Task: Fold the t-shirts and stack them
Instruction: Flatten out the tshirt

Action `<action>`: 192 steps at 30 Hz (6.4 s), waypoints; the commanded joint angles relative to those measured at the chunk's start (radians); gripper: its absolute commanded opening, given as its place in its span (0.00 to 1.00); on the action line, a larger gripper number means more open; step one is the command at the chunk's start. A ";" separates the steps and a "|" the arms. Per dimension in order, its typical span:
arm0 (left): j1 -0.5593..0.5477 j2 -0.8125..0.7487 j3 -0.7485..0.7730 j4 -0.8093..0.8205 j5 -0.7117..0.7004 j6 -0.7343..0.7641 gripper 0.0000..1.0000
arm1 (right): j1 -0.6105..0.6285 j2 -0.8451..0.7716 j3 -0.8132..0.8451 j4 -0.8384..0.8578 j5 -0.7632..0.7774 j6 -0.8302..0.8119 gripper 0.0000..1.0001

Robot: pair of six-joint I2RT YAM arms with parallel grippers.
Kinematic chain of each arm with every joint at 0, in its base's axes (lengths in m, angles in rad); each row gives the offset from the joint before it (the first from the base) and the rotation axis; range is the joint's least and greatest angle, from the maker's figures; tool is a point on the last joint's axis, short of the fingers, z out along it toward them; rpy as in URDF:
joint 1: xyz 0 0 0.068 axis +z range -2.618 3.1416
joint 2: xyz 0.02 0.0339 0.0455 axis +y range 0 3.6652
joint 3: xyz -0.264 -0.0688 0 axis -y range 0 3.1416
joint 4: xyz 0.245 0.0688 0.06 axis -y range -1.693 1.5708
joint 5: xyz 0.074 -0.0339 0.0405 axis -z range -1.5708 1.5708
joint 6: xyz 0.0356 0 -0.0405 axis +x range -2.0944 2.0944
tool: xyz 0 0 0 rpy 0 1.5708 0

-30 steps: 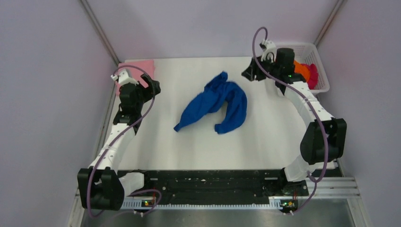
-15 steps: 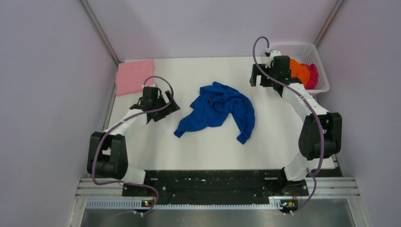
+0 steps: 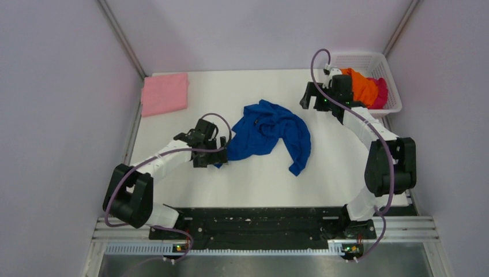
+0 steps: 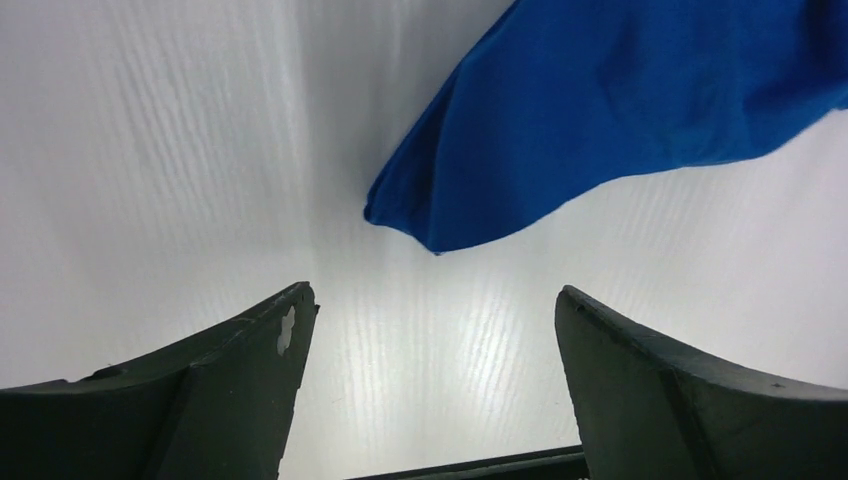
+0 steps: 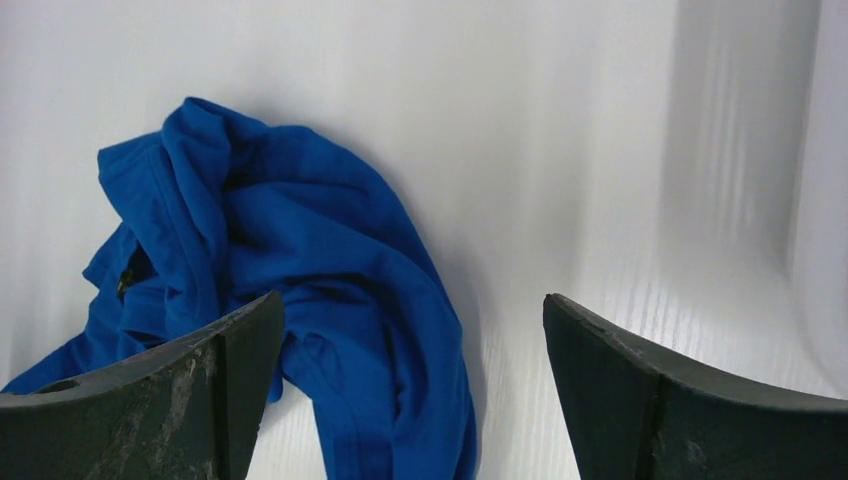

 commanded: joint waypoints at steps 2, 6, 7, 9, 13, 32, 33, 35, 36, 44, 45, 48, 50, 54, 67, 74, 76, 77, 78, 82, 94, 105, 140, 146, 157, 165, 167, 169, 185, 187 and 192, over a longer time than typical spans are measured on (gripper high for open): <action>-0.001 0.017 -0.014 0.066 -0.089 0.034 0.88 | 0.013 -0.115 -0.091 0.026 0.026 0.091 0.99; -0.001 0.085 0.005 0.201 -0.067 0.044 0.79 | 0.023 -0.229 -0.211 -0.001 0.062 0.157 0.97; -0.001 0.097 0.007 0.216 -0.056 0.048 0.76 | 0.031 -0.258 -0.245 -0.006 0.079 0.170 0.96; 0.000 0.119 0.006 0.222 -0.011 0.064 0.67 | 0.051 -0.317 -0.303 -0.037 0.118 0.192 0.95; -0.001 0.154 -0.017 0.237 -0.044 0.087 0.57 | 0.113 -0.414 -0.397 -0.153 0.173 0.221 0.91; -0.001 -0.031 -0.045 0.322 0.254 0.025 0.00 | 0.441 -0.265 -0.573 -0.100 0.355 0.425 0.31; -0.001 -0.068 -0.041 0.329 0.267 0.016 0.00 | 0.441 -0.263 -0.556 -0.115 0.390 0.425 0.18; 0.002 -0.119 -0.025 0.358 0.289 -0.004 0.00 | 0.439 -0.284 -0.499 -0.161 0.471 0.396 0.03; 0.003 -0.142 -0.012 0.382 0.300 -0.011 0.00 | 0.437 -0.305 -0.461 -0.183 0.524 0.376 0.00; 0.118 -0.199 0.186 0.606 0.313 -0.139 0.00 | 0.297 -0.501 -0.186 -0.129 0.682 0.188 0.00; 0.150 -0.196 0.222 0.614 0.327 -0.156 0.00 | 0.280 -0.513 -0.154 -0.114 0.683 0.171 0.00; 0.256 -0.189 0.312 0.642 0.369 -0.220 0.00 | 0.251 -0.528 -0.051 -0.072 0.692 0.096 0.00; 0.301 -0.195 0.371 0.642 0.364 -0.227 0.00 | 0.240 -0.522 0.029 -0.059 0.687 0.029 0.00; 0.336 -0.246 0.485 0.588 0.252 -0.176 0.00 | 0.222 -0.513 0.172 -0.054 0.700 -0.085 0.00; 0.394 -0.184 0.743 0.456 0.021 -0.146 0.00 | 0.181 -0.413 0.475 -0.063 0.620 -0.328 0.00; 0.445 0.113 1.023 0.459 0.077 -0.169 0.00 | 0.024 -0.168 0.660 -0.050 0.361 -0.265 0.00; 0.452 0.217 1.147 0.441 0.091 -0.161 0.00 | -0.011 -0.054 0.750 -0.032 0.287 -0.235 0.00; 0.457 0.265 1.220 0.423 0.094 -0.160 0.00 | -0.027 -0.002 0.813 -0.032 0.250 -0.224 0.00; 0.460 0.314 1.294 0.405 0.104 -0.153 0.00 | -0.040 0.047 0.882 -0.034 0.213 -0.182 0.00; 0.473 0.416 1.461 0.388 0.139 -0.161 0.00 | -0.076 0.182 1.076 -0.066 0.076 -0.100 0.00; 0.487 0.128 1.162 0.421 0.023 -0.116 0.00 | -0.080 -0.191 0.612 -0.180 -0.132 -0.159 0.00; 0.486 0.090 1.171 0.401 -0.124 -0.063 0.00 | -0.079 -0.523 0.249 -0.266 -0.076 -0.059 0.00; 0.191 0.229 0.421 0.252 0.061 -0.064 0.99 | 0.086 -0.126 -0.102 -0.046 0.035 0.082 0.99; 0.185 0.260 0.280 0.289 0.120 -0.138 0.99 | 0.196 0.066 -0.047 -0.015 0.024 0.112 0.99; 0.129 0.597 0.482 0.286 0.147 -0.169 0.99 | 0.187 0.151 -0.184 0.038 0.183 0.216 0.99; 0.105 0.852 0.812 0.189 0.184 -0.136 0.99 | 0.037 0.130 -0.297 0.095 0.153 0.335 0.99; 0.096 0.900 0.911 0.166 0.184 -0.119 0.99 | 0.017 0.118 -0.307 0.101 0.165 0.338 0.99; 0.090 0.958 1.020 0.142 0.179 -0.105 0.99 | 0.009 0.114 -0.295 0.090 0.182 0.327 0.99; 0.085 0.345 0.613 0.084 0.038 -0.049 0.99 | 0.009 -0.201 -0.201 -0.070 0.315 0.291 0.99; 0.083 0.223 0.486 0.064 0.003 -0.077 0.99 | 0.010 -0.259 -0.220 -0.107 0.347 0.292 0.99; 0.074 -0.021 0.206 -0.002 0.007 -0.162 0.99 | 0.008 -0.402 -0.329 -0.155 0.404 0.341 0.99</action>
